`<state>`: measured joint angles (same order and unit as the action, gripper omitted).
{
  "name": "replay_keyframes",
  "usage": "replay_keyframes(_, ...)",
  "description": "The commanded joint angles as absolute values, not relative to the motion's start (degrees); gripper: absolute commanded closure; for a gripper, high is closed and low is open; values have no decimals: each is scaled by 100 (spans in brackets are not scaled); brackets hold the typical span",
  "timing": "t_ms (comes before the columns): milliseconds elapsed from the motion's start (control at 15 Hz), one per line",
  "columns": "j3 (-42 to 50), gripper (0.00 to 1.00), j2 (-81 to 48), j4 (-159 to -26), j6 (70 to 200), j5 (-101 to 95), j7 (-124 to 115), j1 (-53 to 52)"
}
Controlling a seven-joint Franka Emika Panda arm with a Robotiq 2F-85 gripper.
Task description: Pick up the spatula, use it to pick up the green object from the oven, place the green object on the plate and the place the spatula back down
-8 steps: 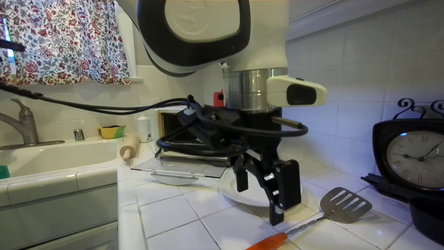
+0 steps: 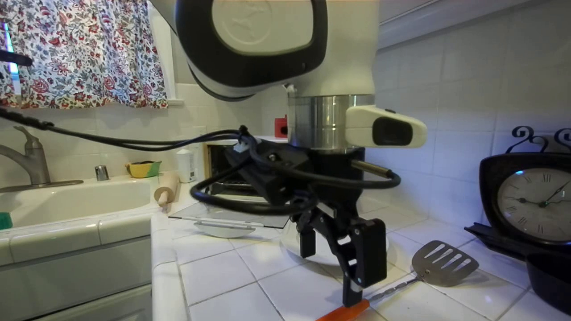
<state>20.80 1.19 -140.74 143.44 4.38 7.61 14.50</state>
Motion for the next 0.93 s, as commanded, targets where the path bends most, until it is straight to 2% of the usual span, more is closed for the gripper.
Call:
replay_keyframes(0,2047,0,27,-13991,14068,620,1102,1652)
replay_keyframes(333,2066,0,-157,-13946,14171,1105,1728,1798)
replay_keyframes(467,2050,7,-238,-13913,14192,1215,1904,1835)
replay_keyframes(667,2014,23,-333,-13910,14310,1465,2306,1868)
replay_keyframes(800,1996,23,-414,-13879,14333,1502,2487,1886)
replay_keyframes(867,1987,31,-443,-13875,14349,1522,2571,1896)
